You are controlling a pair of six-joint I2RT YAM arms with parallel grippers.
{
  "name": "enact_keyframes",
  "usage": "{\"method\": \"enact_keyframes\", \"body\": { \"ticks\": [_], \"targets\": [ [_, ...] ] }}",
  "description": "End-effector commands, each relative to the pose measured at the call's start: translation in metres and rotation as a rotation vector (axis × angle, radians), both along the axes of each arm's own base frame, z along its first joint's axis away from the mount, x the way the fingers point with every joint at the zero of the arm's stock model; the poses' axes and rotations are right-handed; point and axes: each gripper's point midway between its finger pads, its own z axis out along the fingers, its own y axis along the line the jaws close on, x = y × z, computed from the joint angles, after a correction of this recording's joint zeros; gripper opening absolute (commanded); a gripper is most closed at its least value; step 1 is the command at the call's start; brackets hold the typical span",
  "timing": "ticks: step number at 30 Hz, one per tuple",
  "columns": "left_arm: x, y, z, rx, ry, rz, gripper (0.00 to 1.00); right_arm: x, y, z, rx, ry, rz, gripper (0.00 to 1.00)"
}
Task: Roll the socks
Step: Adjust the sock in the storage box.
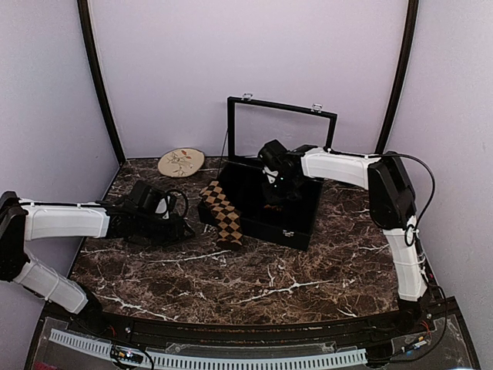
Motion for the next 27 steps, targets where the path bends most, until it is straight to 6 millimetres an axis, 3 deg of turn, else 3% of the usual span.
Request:
{"method": "enact_keyframes", "body": {
  "ticks": [1,6,9,12,19,23,27],
  "targets": [
    [0.007,-0.004,0.008,-0.014,-0.018,-0.001,0.37,-0.016,-0.003,0.007,-0.012,0.03,0.01,0.11],
    [0.007,-0.004,0.007,-0.023,-0.014,0.004,0.37,-0.017,-0.005,-0.011,-0.043,0.058,0.021,0.12],
    [0.007,-0.005,0.007,-0.025,-0.013,0.005,0.37,-0.01,-0.003,-0.011,-0.045,0.033,0.021,0.13],
    [0.007,-0.004,0.007,-0.023,-0.012,0.006,0.37,0.006,0.002,0.009,-0.027,-0.052,0.022,0.16],
    [0.007,-0.004,0.01,-0.022,-0.018,0.007,0.37,0.037,0.01,0.089,0.03,-0.25,0.02,0.3],
    [0.01,-0.004,0.012,-0.015,-0.031,0.006,0.38,0.036,0.013,0.115,0.064,-0.287,0.02,0.37],
    [0.013,-0.008,0.01,-0.018,-0.031,-0.009,0.39,0.014,0.018,0.126,0.089,-0.288,0.042,0.42]
  ]
}}
